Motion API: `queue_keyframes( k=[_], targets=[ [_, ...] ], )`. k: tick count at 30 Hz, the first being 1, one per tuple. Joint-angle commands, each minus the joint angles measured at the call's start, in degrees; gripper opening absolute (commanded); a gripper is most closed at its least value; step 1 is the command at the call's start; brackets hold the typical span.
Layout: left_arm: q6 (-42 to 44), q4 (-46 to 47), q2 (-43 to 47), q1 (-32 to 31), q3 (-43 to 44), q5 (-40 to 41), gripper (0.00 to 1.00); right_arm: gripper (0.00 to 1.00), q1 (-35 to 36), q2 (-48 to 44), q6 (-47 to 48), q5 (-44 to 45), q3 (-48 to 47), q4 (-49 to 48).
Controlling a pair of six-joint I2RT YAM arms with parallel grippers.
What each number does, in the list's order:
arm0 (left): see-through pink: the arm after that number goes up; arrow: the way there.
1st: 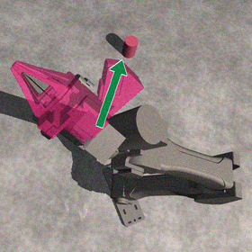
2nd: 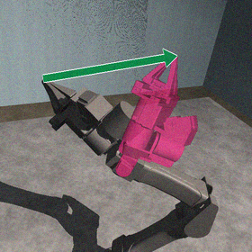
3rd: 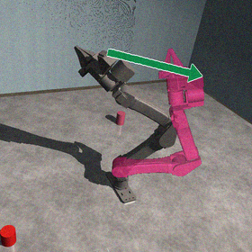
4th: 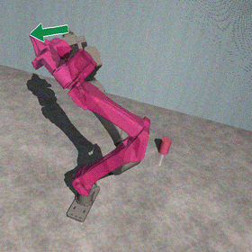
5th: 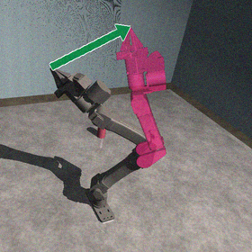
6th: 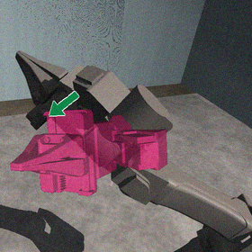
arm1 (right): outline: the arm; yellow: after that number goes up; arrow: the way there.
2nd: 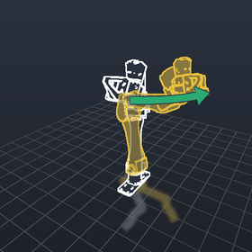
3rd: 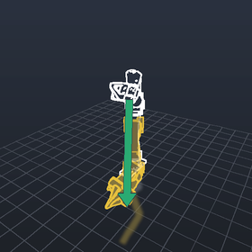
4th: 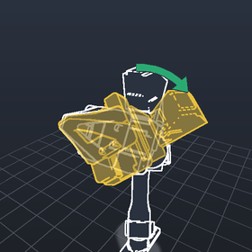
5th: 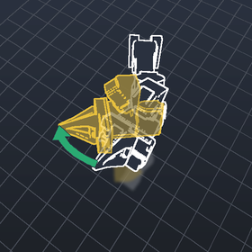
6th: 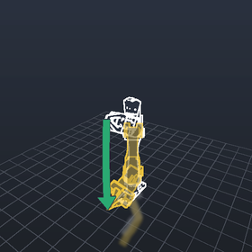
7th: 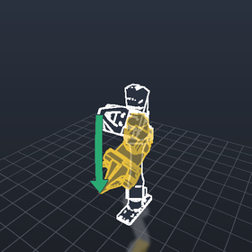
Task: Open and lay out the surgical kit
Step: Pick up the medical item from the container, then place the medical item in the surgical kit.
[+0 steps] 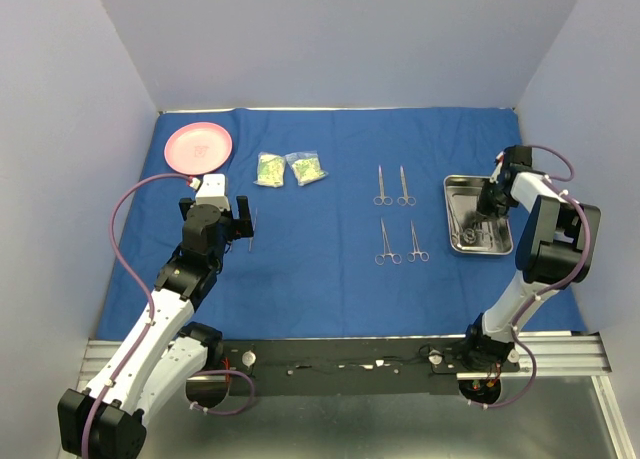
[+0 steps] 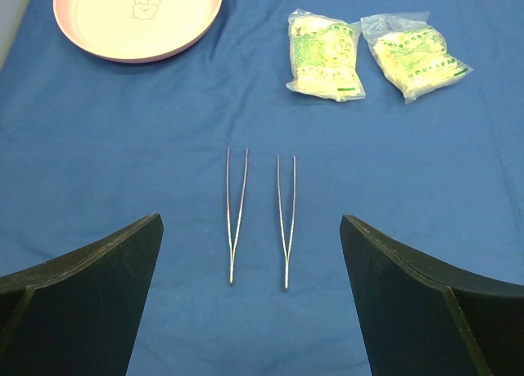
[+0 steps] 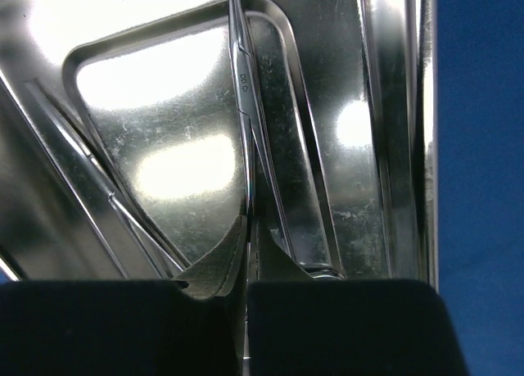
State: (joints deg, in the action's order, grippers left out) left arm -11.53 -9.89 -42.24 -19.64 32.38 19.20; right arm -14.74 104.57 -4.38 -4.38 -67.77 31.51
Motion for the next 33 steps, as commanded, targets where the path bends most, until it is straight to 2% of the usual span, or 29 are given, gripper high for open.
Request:
queue_keyframes(
  k=[1,10,17,22,26,33],
  targets=[
    [0.46,1.54,0.58,-0.22,-0.39,-0.66,0.99,0.01,-0.29,0.90,1.57,-0.81,-0.35,1.98],
    [0.54,1.54,0.49,-0.22,-0.30,-0.57,0.98,0.01,0.06,-10.52,2.10,3.06,2.55,-2.15],
    [0.46,1.45,0.05,-0.22,-0.21,-0.39,0.98,0.01,4.45,-19.66,-4.21,5.79,3.43,-0.14],
    [0.46,1.28,-0.30,-0.22,-0.04,-0.04,0.98,0.01,17.53,-23.10,-11.60,9.30,3.17,2.59],
    [0.46,0.93,-0.83,-0.22,0.14,0.75,0.98,0.01,28.34,-22.49,-22.56,11.85,2.73,3.56],
    [0.02,0.58,-1.71,-0.22,0.31,1.63,0.98,0.01,47.75,-14.41,-34.81,12.73,-2.18,1.80]
  ],
)
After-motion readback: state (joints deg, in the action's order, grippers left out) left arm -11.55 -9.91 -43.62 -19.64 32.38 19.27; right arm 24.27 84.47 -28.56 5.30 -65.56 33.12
